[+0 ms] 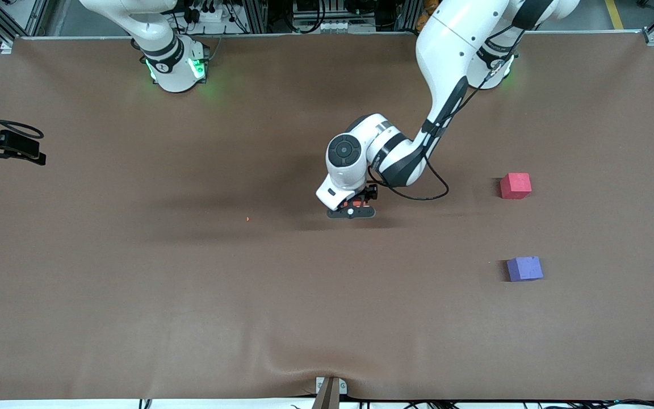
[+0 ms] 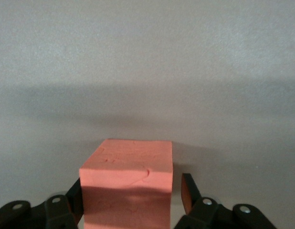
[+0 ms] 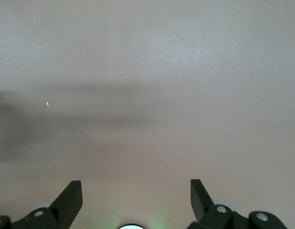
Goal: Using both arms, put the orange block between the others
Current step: 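Carry the orange cube with the left gripper between pink and purple cubes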
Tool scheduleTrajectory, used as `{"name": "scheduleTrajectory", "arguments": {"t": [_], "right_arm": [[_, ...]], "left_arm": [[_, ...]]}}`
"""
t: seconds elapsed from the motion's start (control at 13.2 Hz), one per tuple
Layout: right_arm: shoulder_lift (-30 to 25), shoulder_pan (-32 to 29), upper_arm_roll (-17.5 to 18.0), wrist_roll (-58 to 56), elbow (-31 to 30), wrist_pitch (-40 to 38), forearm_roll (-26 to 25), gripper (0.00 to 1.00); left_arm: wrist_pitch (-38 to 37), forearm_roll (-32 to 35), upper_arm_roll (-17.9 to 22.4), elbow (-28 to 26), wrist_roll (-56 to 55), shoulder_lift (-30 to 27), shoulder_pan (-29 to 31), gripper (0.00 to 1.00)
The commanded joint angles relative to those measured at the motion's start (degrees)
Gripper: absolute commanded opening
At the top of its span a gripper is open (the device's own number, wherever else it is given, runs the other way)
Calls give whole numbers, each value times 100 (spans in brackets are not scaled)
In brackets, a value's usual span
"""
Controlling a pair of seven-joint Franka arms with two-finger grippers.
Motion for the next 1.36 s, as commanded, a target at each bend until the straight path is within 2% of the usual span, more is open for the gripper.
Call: {"name": "scheduleTrajectory", "arguments": {"t": [0.0, 0.08, 0.15, 0.3, 0.68, 0.98, 1.29], "right_arm": [[-95, -10, 9, -23, -14, 7, 30, 100], [-95, -9, 9, -32, -23, 7, 30, 100], [-95, -9, 9, -23, -23, 7, 30, 100], [-95, -9, 9, -23, -23, 7, 30, 100], [-95, -9, 9, -32, -23, 25, 30, 100], [-95, -1, 18, -23, -23, 25, 39, 100], [-95, -36, 1, -32, -23, 16, 373, 100]], "left_arm": [[-58, 29, -19, -264, 149, -236, 99, 23], [-145, 29, -19, -308, 149, -262, 126, 2], [-363, 29, -19, -308, 166, -393, 178, 0], [-716, 38, -11, -299, 358, -753, 537, 0], [-1499, 29, -28, -483, 1982, -1624, 2013, 0], [-1499, 37, -28, -992, 3380, -2090, 3120, 0], [-1368, 64, -28, -1511, 4585, -2345, 3913, 0]]}}
